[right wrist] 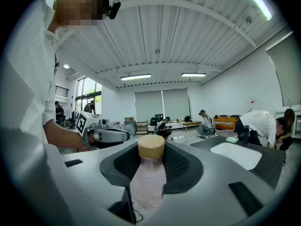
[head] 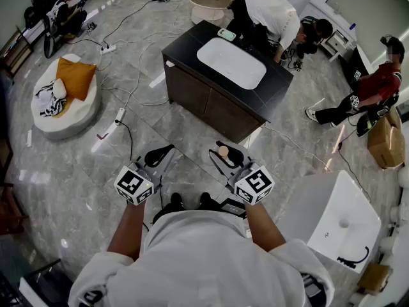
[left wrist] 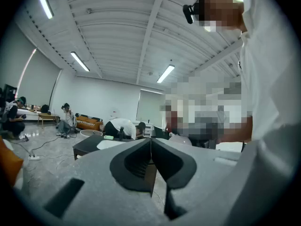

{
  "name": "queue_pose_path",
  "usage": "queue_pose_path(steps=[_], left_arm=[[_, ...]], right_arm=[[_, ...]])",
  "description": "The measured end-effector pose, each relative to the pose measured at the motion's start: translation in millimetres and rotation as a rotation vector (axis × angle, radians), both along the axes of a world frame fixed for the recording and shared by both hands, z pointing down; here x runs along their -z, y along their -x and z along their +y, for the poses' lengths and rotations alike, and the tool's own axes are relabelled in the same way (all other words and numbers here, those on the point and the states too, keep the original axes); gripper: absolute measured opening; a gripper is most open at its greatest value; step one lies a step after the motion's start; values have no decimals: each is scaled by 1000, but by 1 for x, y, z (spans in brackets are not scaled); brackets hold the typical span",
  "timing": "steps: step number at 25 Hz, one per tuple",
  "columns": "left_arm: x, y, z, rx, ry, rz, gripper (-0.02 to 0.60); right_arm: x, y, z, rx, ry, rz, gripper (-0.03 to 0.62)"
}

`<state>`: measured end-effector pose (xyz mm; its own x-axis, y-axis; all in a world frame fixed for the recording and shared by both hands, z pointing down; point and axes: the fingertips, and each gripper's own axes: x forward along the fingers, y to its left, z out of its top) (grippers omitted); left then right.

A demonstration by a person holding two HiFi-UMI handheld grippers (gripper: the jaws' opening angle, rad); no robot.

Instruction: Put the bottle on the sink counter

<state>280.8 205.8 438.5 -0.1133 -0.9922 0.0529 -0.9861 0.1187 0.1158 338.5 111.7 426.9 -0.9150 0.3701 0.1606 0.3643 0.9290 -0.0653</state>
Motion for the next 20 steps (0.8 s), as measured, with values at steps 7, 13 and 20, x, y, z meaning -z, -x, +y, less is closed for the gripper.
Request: queue_pose_path(steps=[7, 13, 20], left_arm=[[-2, 11, 11, 121, 6, -27, 17], [-1, 14, 19, 224, 4, -45, 17], [-8, 17, 26, 292, 33, -32, 17]], right_arm=[[-2, 2, 2, 13, 18, -8, 127], [5, 0, -12, -8, 36, -39, 127], [-6, -6, -27, -87, 76, -21, 127]])
